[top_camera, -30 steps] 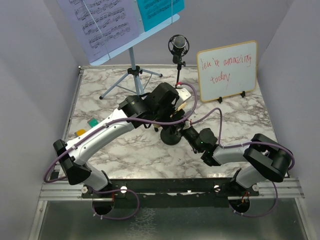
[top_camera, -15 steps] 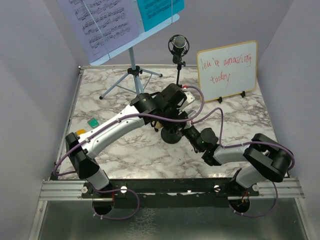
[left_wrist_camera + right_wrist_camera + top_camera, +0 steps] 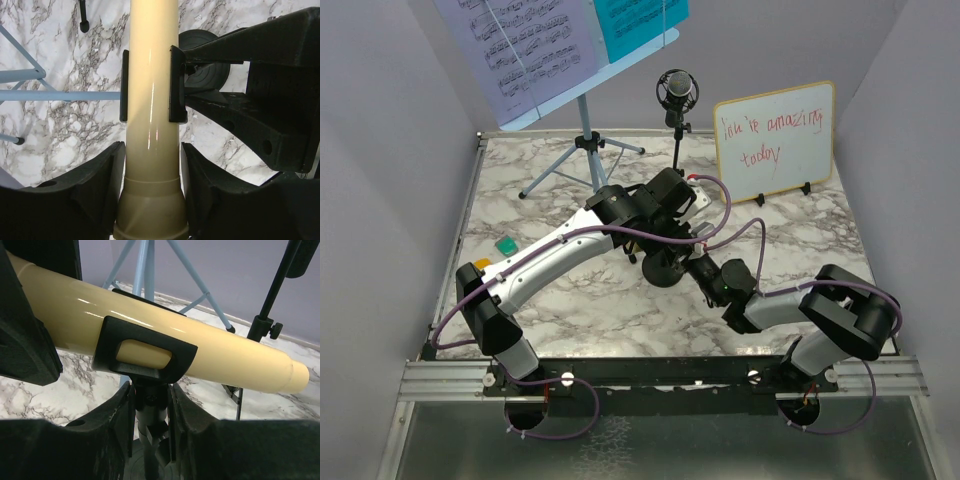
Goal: Pack up the instrument practice props
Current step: Remove the microphone from the microphone stand.
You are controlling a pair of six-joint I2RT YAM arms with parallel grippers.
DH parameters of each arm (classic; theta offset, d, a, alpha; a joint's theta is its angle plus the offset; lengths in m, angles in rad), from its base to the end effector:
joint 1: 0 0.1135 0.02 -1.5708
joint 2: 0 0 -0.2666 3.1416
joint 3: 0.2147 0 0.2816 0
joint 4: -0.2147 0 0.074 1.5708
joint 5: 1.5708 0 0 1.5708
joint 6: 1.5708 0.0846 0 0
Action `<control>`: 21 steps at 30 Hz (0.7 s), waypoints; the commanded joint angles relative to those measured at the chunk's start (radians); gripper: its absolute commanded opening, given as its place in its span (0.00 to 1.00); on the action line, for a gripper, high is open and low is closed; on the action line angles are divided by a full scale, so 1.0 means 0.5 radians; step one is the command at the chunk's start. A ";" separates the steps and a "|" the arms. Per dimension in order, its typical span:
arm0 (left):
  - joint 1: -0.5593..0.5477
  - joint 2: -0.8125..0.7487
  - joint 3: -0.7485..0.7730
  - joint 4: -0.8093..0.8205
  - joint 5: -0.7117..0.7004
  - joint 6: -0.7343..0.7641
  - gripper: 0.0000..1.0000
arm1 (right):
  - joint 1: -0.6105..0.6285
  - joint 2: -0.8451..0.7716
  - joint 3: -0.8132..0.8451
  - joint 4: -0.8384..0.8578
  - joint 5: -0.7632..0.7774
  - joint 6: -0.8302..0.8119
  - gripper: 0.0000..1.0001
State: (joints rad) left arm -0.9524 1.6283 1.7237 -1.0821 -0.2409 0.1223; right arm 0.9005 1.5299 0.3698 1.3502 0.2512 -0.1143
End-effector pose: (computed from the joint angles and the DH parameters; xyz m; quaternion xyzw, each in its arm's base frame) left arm 0.2423 -0.3058 0.3353 0.4569 0.8344 -0.0100 0.3080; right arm 0.2197 0.2433 0.1810 -0.2226 0.5991 0.2193 0.7372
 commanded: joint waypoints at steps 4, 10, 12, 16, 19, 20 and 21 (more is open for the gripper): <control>0.023 -0.071 0.026 -0.055 -0.152 0.056 0.11 | 0.009 0.113 -0.060 -0.016 0.159 -0.114 0.01; 0.024 0.000 0.080 -0.048 -0.168 0.024 0.45 | 0.009 0.109 -0.054 -0.029 -0.014 -0.177 0.00; 0.024 0.041 0.113 -0.042 -0.155 0.019 0.49 | 0.009 0.104 -0.047 -0.057 -0.058 -0.183 0.01; 0.024 0.098 0.161 -0.030 -0.150 0.022 0.56 | 0.007 0.108 -0.043 -0.074 -0.095 -0.180 0.01; 0.024 0.119 0.178 -0.022 -0.144 0.032 0.60 | 0.009 0.115 -0.042 -0.066 -0.094 -0.174 0.01; 0.024 0.123 0.180 -0.021 -0.140 0.035 0.60 | 0.009 0.119 -0.040 -0.062 -0.094 -0.172 0.01; 0.024 0.128 0.181 -0.015 -0.136 0.040 0.61 | 0.009 0.122 -0.040 -0.058 -0.097 -0.171 0.01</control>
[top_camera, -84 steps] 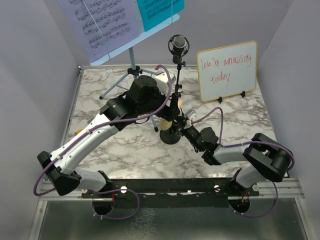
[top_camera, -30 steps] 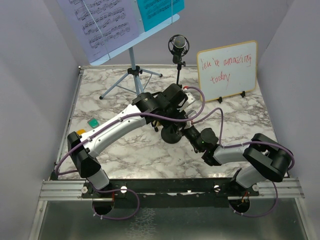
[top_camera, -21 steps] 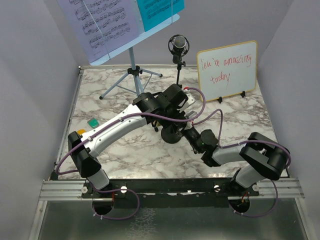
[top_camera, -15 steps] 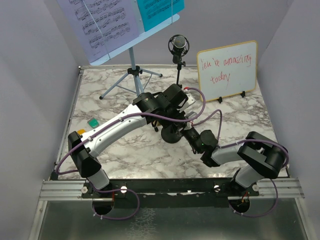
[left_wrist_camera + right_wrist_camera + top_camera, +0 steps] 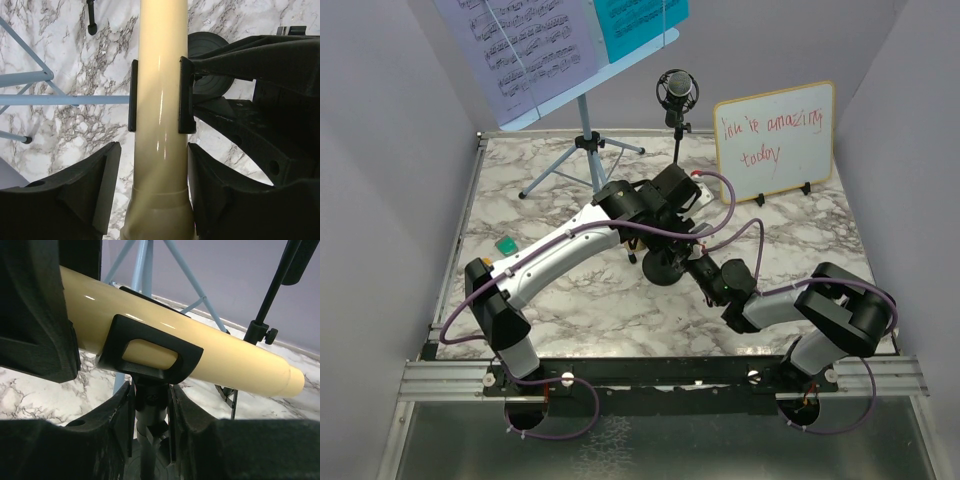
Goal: Pack up the instrument practice props
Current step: Remove the microphone from the microphone stand.
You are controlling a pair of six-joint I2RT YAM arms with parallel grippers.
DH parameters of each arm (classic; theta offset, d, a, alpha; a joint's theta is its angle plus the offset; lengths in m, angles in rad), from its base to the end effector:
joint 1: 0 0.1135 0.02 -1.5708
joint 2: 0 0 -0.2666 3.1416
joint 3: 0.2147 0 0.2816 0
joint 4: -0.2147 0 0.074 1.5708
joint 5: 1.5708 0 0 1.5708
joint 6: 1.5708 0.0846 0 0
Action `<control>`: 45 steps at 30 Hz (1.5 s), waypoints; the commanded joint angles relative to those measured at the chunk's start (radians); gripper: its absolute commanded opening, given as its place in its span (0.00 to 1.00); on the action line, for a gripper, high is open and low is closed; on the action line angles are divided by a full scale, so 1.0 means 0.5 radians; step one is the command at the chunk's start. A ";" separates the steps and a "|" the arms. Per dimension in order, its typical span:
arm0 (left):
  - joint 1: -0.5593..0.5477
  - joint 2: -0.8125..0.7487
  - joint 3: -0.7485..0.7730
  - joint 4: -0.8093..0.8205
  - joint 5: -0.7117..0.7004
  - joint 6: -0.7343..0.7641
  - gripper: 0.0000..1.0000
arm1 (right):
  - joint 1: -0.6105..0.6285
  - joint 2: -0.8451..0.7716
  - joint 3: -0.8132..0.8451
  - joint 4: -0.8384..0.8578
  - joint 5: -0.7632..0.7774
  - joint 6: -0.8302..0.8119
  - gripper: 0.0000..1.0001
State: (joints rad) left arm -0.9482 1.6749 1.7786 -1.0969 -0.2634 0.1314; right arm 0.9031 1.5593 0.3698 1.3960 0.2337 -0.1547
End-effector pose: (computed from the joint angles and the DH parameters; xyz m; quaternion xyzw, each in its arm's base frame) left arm 0.2512 -0.3122 0.3364 0.4563 0.8344 0.0034 0.3091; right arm 0.2185 0.2454 0.1791 -0.2378 0.5863 0.2134 0.7444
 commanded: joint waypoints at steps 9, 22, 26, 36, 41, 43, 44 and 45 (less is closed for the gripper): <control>0.016 0.077 0.069 0.019 -0.068 0.043 0.56 | 0.004 0.087 -0.039 -0.125 -0.030 -0.059 0.01; 0.016 -0.041 -0.019 -0.028 -0.071 0.057 0.15 | -0.027 0.149 -0.071 -0.080 0.244 -0.050 0.01; 0.019 -0.114 -0.069 -0.043 -0.089 0.048 0.10 | -0.058 0.177 -0.075 -0.083 0.303 -0.044 0.01; 0.062 -0.318 -0.206 -0.049 -0.184 0.059 0.00 | -0.135 0.201 -0.109 -0.083 0.394 -0.044 0.01; 0.068 -0.416 -0.267 -0.077 -0.247 0.048 0.00 | -0.169 0.222 -0.136 -0.032 0.437 -0.068 0.01; 0.070 -0.459 -0.286 -0.087 -0.274 0.040 0.00 | -0.180 0.230 -0.141 -0.022 0.450 -0.079 0.01; 0.071 -0.476 -0.294 -0.092 -0.278 0.036 0.00 | -0.182 0.235 -0.144 -0.022 0.455 -0.082 0.01; 0.071 -0.492 -0.301 -0.099 -0.282 0.033 0.00 | -0.187 0.239 -0.144 -0.019 0.459 -0.085 0.01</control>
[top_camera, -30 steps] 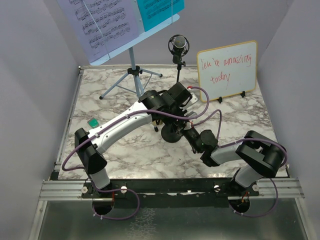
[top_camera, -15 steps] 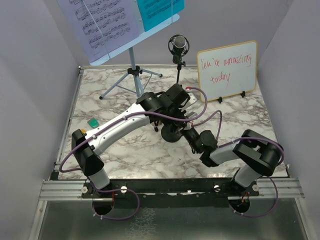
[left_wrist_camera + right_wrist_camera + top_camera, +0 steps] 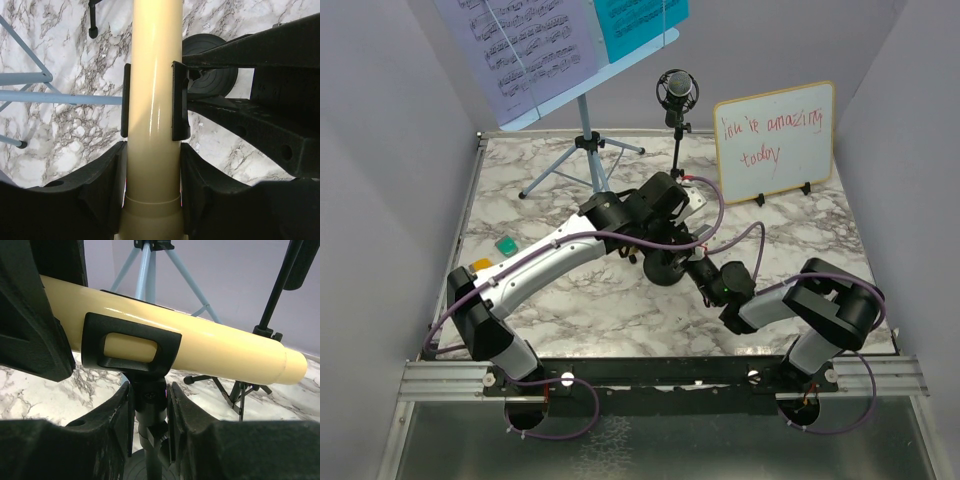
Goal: Pack up the instrument practice props
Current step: Remove the microphone from the microphone stand.
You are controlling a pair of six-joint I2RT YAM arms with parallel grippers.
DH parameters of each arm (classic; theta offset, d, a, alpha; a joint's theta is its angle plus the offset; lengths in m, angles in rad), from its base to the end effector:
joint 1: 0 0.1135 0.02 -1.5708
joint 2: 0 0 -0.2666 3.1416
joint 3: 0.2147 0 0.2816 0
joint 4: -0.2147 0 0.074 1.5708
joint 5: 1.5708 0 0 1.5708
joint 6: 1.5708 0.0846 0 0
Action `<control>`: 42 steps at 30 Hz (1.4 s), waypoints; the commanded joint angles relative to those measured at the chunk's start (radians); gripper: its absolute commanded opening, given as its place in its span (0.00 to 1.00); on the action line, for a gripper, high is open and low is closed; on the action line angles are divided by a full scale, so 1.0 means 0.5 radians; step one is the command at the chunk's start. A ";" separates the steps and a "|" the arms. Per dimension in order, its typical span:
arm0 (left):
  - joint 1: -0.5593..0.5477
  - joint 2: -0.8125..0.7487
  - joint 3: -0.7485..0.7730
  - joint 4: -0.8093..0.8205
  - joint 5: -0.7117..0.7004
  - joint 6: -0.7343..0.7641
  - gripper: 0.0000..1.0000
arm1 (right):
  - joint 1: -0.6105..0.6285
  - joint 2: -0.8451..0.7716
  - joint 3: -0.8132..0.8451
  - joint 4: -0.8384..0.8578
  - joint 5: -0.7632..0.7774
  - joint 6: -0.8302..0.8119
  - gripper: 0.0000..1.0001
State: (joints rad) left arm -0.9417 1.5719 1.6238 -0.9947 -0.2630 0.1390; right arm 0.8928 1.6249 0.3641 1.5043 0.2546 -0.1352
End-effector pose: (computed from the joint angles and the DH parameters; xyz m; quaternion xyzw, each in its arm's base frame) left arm 0.2434 -0.2971 0.3283 0.4503 0.8294 -0.0048 0.3306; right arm 0.2216 0.2411 0.1736 -0.2133 0.5812 0.2163 0.7549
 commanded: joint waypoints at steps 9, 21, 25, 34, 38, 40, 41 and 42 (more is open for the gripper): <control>0.061 -0.411 -0.050 -0.331 -0.320 -0.005 0.00 | -0.195 0.145 -0.145 -0.205 0.438 -0.121 0.01; 0.062 -0.563 -0.082 -0.381 -0.415 -0.040 0.00 | -0.248 0.192 -0.168 -0.157 0.460 -0.093 0.01; 0.064 -0.634 -0.115 -0.402 -0.425 -0.066 0.00 | -0.263 0.207 -0.176 -0.130 0.456 -0.083 0.01; 0.063 -0.762 -0.254 -0.339 -0.484 -0.125 0.00 | -0.267 0.214 -0.182 -0.107 0.504 -0.052 0.01; 0.064 -0.812 -0.398 -0.068 -0.450 -0.137 0.00 | -0.267 0.189 -0.183 -0.140 0.619 -0.024 0.01; 0.066 -0.832 -0.495 0.104 -0.425 -0.124 0.00 | -0.268 0.146 -0.178 -0.191 0.659 0.000 0.01; 0.067 -0.841 -0.546 0.192 -0.416 -0.117 0.00 | -0.267 0.121 -0.174 -0.220 0.647 0.000 0.01; 0.069 -0.852 -0.596 0.278 -0.414 -0.105 0.00 | -0.267 0.090 -0.169 -0.259 0.611 0.001 0.01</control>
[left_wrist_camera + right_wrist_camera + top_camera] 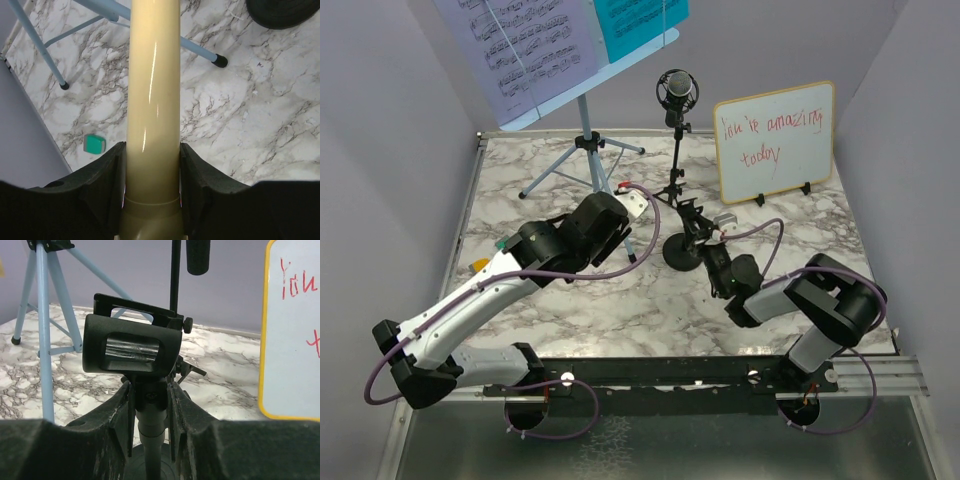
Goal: Pack up the instrument practice props
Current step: Remove the microphone from the microphone stand, then place the microphone at the center of the board.
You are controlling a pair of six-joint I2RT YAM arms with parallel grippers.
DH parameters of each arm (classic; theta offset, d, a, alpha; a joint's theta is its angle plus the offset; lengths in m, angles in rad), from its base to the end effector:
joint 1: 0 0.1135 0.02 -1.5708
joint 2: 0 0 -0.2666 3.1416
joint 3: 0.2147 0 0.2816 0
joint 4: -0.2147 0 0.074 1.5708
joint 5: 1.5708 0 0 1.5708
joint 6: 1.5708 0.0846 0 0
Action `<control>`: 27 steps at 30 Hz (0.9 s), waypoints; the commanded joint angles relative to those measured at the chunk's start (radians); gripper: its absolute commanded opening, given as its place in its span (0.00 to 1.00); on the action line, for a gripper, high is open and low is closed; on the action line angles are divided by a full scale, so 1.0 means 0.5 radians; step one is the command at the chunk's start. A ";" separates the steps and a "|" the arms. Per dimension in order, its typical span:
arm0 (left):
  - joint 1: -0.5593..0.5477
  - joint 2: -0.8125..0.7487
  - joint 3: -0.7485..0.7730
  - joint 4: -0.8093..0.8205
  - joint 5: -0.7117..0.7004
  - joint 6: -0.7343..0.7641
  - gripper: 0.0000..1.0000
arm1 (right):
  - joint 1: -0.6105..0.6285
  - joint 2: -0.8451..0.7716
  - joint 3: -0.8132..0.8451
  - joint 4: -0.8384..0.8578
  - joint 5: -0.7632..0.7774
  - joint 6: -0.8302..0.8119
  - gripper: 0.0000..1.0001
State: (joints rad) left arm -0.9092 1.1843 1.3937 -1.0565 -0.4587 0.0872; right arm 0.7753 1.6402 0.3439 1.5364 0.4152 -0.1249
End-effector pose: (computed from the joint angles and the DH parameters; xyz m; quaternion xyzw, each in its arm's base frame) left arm 0.1987 -0.1943 0.3640 0.3645 0.8385 0.0572 0.4010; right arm 0.2509 0.1981 0.1669 -0.1168 0.6145 0.1254 0.7701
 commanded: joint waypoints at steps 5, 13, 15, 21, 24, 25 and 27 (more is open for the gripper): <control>0.058 -0.176 -0.423 0.830 0.023 0.052 0.00 | -0.032 -0.076 -0.061 -0.596 0.024 -0.028 0.02; 0.404 -0.336 -0.718 1.237 0.646 -0.055 0.00 | -0.032 -0.400 0.061 -1.133 -0.303 0.120 0.43; 0.473 -0.346 -0.764 1.284 0.790 -0.121 0.00 | -0.032 -0.513 0.104 -1.300 -0.330 0.176 0.52; 0.561 -0.329 -0.846 1.383 1.127 -0.324 0.00 | -0.032 -0.966 0.258 -1.877 -0.375 0.403 0.67; 0.587 -0.345 -0.852 1.437 1.219 -0.396 0.00 | -0.032 -1.186 0.341 -2.152 -0.390 0.536 0.71; 0.595 -0.357 -0.852 1.458 1.251 -0.419 0.00 | -0.032 -1.251 0.369 -2.229 -0.406 0.575 0.72; 0.611 -0.375 -0.853 1.512 1.332 -0.460 0.00 | -0.032 -1.366 0.431 -2.373 -0.438 0.668 0.74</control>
State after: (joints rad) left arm -0.6216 1.0294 0.9680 -0.4057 0.0662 -0.0673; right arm 0.7589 1.0523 0.4938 0.5854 0.2447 0.0883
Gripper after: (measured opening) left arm 0.468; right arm 0.724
